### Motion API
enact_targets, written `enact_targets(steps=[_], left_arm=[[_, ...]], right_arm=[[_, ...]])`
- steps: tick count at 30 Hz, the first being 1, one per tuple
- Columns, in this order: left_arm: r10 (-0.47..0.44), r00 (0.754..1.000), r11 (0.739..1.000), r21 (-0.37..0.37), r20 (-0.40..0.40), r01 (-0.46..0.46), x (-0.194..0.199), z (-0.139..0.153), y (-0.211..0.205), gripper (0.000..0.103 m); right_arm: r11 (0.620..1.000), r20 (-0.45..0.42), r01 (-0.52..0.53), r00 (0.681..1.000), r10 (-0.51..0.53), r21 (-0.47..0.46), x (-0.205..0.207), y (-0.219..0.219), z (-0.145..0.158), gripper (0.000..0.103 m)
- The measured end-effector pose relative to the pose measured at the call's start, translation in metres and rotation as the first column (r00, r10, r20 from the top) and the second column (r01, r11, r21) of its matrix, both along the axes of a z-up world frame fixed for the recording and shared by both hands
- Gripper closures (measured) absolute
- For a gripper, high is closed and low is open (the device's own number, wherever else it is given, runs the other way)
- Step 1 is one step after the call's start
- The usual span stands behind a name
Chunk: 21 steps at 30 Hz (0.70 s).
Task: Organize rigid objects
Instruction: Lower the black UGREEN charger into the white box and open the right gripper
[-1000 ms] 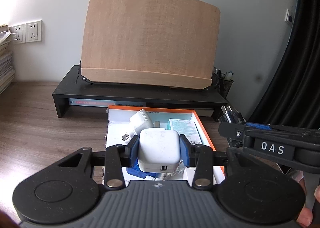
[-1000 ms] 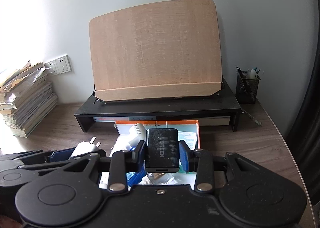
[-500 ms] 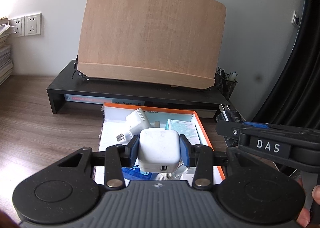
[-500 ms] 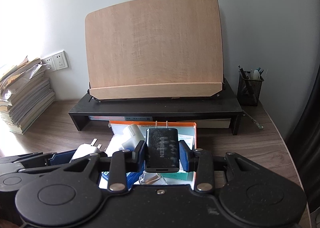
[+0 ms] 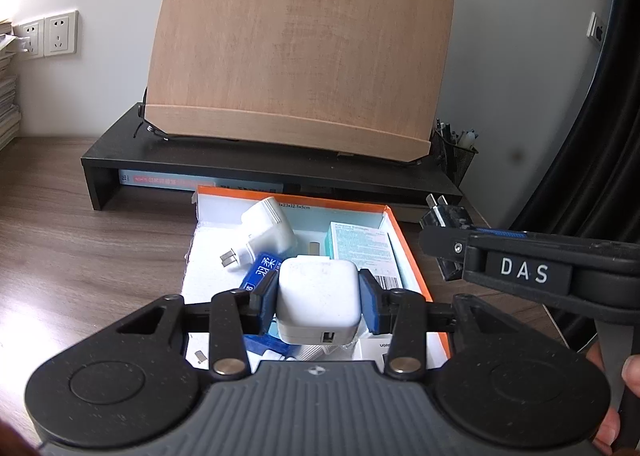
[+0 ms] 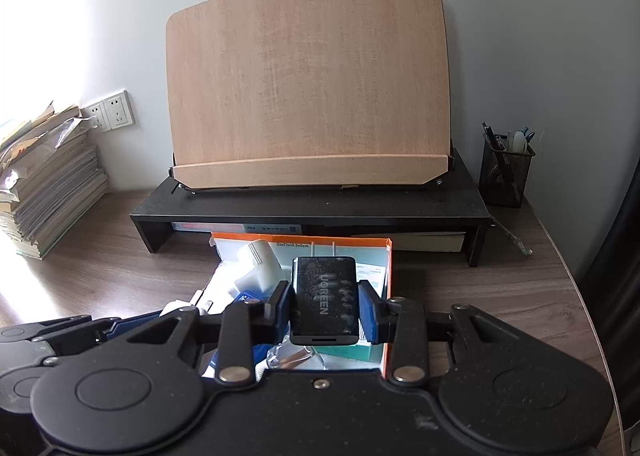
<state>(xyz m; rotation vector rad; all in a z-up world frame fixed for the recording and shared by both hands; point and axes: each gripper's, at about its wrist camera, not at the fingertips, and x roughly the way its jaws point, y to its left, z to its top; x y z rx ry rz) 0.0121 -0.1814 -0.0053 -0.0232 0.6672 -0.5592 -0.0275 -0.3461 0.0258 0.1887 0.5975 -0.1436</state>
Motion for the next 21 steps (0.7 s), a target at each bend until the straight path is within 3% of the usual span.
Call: enact_targets(steps=[21], left_arm=[[-0.036,0.999,0.999,0.019,-0.006,0.037,-0.005,-0.0004,-0.0035,0.061]], right_arm=[[1.0,0.002,0.009,1.0,-0.009,-0.003,-0.0021,0.0006,-0.0015,0.059]])
